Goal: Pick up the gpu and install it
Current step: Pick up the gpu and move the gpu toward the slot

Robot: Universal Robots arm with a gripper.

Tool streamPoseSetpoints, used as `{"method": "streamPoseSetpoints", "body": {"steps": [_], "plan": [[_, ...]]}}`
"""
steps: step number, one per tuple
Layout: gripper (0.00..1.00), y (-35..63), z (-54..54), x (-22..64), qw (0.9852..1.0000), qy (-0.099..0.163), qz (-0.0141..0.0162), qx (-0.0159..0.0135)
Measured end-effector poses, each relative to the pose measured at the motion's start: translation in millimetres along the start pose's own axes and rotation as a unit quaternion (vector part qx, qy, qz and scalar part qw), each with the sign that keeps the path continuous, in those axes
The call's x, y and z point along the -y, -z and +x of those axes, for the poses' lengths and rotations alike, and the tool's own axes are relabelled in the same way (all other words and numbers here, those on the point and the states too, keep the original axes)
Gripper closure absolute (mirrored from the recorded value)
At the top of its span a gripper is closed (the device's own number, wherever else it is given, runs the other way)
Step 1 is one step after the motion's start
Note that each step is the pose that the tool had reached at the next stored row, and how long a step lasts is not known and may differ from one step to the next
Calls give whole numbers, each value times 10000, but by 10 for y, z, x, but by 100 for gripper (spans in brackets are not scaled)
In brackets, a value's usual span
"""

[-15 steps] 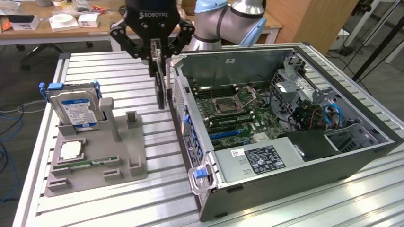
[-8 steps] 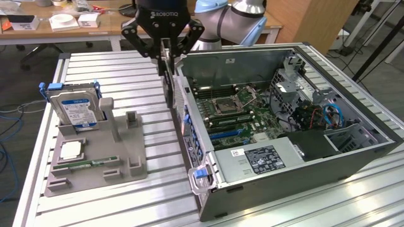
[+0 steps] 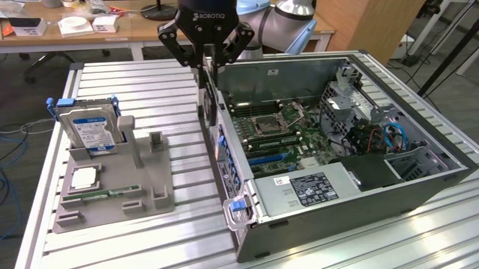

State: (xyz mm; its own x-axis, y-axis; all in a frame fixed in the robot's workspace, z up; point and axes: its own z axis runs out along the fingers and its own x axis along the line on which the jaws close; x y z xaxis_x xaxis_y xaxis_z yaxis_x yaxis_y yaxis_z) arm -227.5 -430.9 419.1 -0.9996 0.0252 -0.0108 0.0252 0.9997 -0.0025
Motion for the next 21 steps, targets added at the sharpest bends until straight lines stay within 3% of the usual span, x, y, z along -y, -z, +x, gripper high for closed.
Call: {"method": "streamPoseSetpoints", "body": {"steps": [13,21], "plan": [[74,1,-4,0,10000,0,1,-4],[74,0,-88,-2,10000,0,0,-4]]}}
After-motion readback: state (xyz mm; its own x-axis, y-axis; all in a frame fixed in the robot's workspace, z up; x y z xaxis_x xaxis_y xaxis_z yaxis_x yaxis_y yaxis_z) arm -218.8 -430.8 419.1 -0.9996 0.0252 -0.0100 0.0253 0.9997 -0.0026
